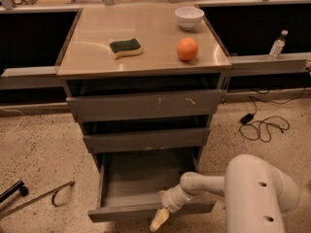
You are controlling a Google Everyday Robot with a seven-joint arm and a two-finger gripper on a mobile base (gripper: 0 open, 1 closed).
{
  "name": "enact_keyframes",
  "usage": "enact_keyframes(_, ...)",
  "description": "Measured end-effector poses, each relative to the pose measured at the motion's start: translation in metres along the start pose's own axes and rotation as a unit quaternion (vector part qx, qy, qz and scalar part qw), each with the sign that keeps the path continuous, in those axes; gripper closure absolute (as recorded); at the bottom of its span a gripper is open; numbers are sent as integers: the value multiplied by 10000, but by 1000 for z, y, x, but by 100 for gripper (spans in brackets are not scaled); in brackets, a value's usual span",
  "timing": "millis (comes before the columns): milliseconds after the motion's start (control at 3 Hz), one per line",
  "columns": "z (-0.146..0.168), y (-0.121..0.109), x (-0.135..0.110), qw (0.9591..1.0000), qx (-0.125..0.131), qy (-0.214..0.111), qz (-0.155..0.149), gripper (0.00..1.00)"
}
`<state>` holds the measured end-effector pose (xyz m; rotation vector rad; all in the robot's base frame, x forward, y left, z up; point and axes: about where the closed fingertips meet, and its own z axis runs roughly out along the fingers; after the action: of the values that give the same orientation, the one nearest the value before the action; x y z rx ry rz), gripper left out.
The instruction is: Open bottom drawer
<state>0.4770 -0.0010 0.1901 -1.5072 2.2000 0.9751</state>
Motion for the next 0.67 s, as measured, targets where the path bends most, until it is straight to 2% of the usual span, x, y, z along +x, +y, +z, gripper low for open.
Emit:
enact_keyframes(333, 15, 41, 14, 9993, -363, 127, 35, 0)
enact_keyframes(667, 15, 41, 14, 9993, -363, 127, 35, 0)
